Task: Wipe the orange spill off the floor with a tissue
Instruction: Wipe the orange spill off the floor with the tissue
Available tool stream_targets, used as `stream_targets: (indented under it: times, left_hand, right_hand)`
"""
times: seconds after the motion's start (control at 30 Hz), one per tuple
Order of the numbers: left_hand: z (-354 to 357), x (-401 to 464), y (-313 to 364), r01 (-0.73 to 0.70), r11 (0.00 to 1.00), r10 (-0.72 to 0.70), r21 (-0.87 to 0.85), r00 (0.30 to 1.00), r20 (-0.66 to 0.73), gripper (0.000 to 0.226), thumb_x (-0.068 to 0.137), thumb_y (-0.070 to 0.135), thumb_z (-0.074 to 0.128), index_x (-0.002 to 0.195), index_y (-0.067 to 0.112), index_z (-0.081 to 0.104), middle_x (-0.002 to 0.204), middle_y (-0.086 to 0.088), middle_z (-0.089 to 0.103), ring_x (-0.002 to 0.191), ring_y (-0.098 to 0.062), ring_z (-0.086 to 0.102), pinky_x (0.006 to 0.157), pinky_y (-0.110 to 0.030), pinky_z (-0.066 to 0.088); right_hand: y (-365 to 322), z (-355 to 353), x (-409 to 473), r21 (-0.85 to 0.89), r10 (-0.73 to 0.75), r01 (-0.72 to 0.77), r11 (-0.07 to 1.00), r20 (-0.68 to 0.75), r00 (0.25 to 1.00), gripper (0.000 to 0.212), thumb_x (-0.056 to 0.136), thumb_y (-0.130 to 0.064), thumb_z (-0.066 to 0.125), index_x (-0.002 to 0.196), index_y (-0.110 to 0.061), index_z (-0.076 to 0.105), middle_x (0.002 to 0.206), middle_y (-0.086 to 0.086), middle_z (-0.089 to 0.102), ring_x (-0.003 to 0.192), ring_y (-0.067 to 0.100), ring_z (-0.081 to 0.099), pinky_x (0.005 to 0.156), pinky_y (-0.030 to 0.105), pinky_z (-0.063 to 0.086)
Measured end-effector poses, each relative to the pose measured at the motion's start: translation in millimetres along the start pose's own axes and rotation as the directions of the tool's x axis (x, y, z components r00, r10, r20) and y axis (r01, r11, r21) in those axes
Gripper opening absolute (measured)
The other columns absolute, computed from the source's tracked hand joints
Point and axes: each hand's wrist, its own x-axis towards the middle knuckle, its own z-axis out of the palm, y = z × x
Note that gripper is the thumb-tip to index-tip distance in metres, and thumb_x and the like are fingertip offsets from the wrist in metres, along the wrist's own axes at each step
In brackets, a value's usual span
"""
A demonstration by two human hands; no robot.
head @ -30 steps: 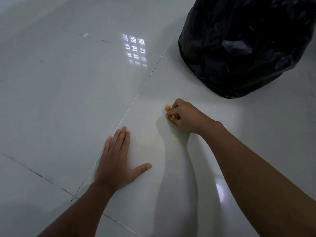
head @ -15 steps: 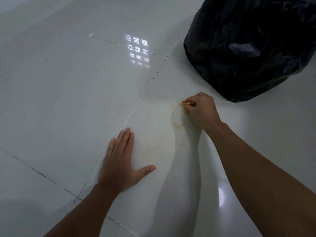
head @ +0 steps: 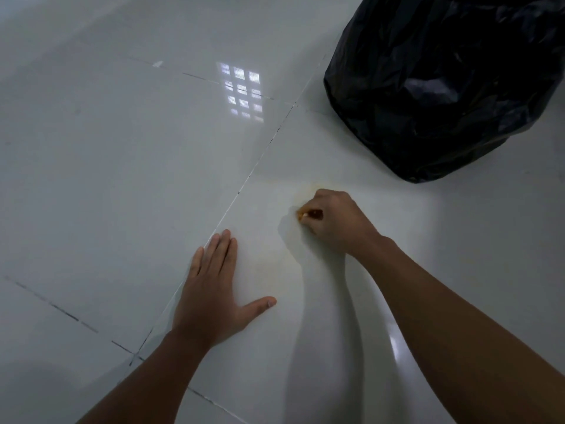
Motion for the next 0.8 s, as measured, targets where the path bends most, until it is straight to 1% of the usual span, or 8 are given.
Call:
stream_targets:
  times: [0.1, 0.17, 0.27, 0.37, 0.43, 0.57, 0.63, 0.8]
  left_hand:
    - [1, 0, 0, -0.006, 1.0, 0.006, -0.001, 1.0, -0.01, 0.124, 0.072, 0.095, 0.033, 0.156, 0.004, 0.022, 0.168, -0.008, 0.011, 0.156, -0.022, 0.007, 0.125, -0.048, 0.014]
    - [2, 0, 0, -0.005, 1.0, 0.005, 0.002, 1.0, -0.01, 0.124, 0.072, 0.095, 0.032, 0.157, 0.004, 0.021, 0.168, -0.007, 0.011, 0.156, -0.021, 0.006, 0.125, -0.047, 0.014]
    - [1, 0, 0, 0.001, 1.0, -0.001, 0.005, 1.0, -0.008, 0.125, 0.071, 0.096, 0.03, 0.157, 0.005, 0.02, 0.168, -0.007, 0.009, 0.156, -0.02, 0.005, 0.126, -0.047, 0.013]
    - [0, 0, 1, 0.002, 1.0, -0.002, 0.006, 1.0, 0.0, 0.129, 0.069, 0.098, 0.031, 0.157, 0.005, 0.021, 0.168, -0.007, 0.011, 0.156, -0.021, 0.007, 0.125, -0.049, 0.015]
    - [0, 0, 0, -0.002, 1.0, 0.002, 0.013, 1.0, 0.006, 0.131, 0.067, 0.099, 0.031, 0.157, 0.005, 0.019, 0.168, -0.008, 0.01, 0.156, -0.022, 0.006, 0.125, -0.049, 0.015]
    - [0, 0, 0, -0.003, 1.0, 0.003, 0.017, 1.0, 0.027, 0.135, 0.065, 0.101, 0.029, 0.158, 0.005, 0.015, 0.168, -0.008, 0.007, 0.156, -0.022, 0.003, 0.126, -0.048, 0.011]
    - [-1, 0, 0, -0.001, 1.0, 0.0, 0.015, 0.999, 0.04, 0.136, 0.063, 0.103, 0.026, 0.159, 0.007, 0.01, 0.169, -0.006, 0.003, 0.156, -0.02, -0.002, 0.126, -0.047, 0.007]
    - [-1, -1, -1, 0.001, 1.0, -0.002, 0.013, 0.999, 0.05, 0.139, 0.06, 0.105, 0.021, 0.159, 0.008, 0.006, 0.169, -0.005, -0.003, 0.155, -0.019, -0.008, 0.127, -0.046, 0.003]
  right_hand:
    - [24, -15, -3, 0.077, 0.174, -0.159, 0.984, -0.264, 0.949, 0.017, 0.085, -0.016, 0.064, 0.093, -0.02, 0.078, 0.091, 0.002, 0.068, 0.081, 0.018, 0.063, 0.078, 0.028, 0.05]
    - [42, -24, -3, 0.076, 0.321, -0.314, 0.946, -0.326, 0.889, 0.016, 0.088, -0.017, 0.065, 0.099, -0.018, 0.077, 0.098, 0.004, 0.067, 0.087, 0.019, 0.062, 0.079, 0.023, 0.044]
    - [46, -23, -5, 0.042, 0.339, -0.339, 0.94, -0.25, 0.907, 0.016, 0.091, -0.018, 0.064, 0.1, -0.017, 0.077, 0.097, 0.005, 0.065, 0.085, 0.019, 0.059, 0.077, 0.023, 0.042]
    - [24, -13, -15, 0.04, 0.239, -0.236, 0.971, -0.174, 0.955, 0.015, 0.089, -0.018, 0.063, 0.091, -0.016, 0.078, 0.089, 0.003, 0.063, 0.079, 0.016, 0.058, 0.075, 0.03, 0.05]
    - [7, -2, -21, 0.042, 0.161, -0.157, 0.987, -0.121, 0.979, 0.015, 0.088, -0.016, 0.062, 0.086, -0.013, 0.077, 0.086, 0.004, 0.062, 0.078, 0.017, 0.058, 0.077, 0.035, 0.05]
    - [-18, 17, -37, 0.053, 0.018, -0.019, 0.998, 0.016, 1.0, 0.016, 0.089, -0.015, 0.062, 0.093, -0.016, 0.077, 0.087, 0.004, 0.059, 0.08, 0.019, 0.056, 0.076, 0.037, 0.05]
    - [-21, 17, -40, 0.086, 0.021, -0.025, 0.996, 0.046, 0.999, 0.016, 0.089, -0.016, 0.064, 0.098, -0.019, 0.078, 0.089, 0.001, 0.061, 0.081, 0.016, 0.058, 0.077, 0.034, 0.051]
    - [-18, 11, -43, 0.172, 0.143, -0.133, 0.976, -0.045, 0.989, 0.027, 0.086, -0.013, 0.068, 0.112, -0.019, 0.073, 0.101, -0.002, 0.068, 0.087, 0.009, 0.06, 0.081, 0.015, 0.048]
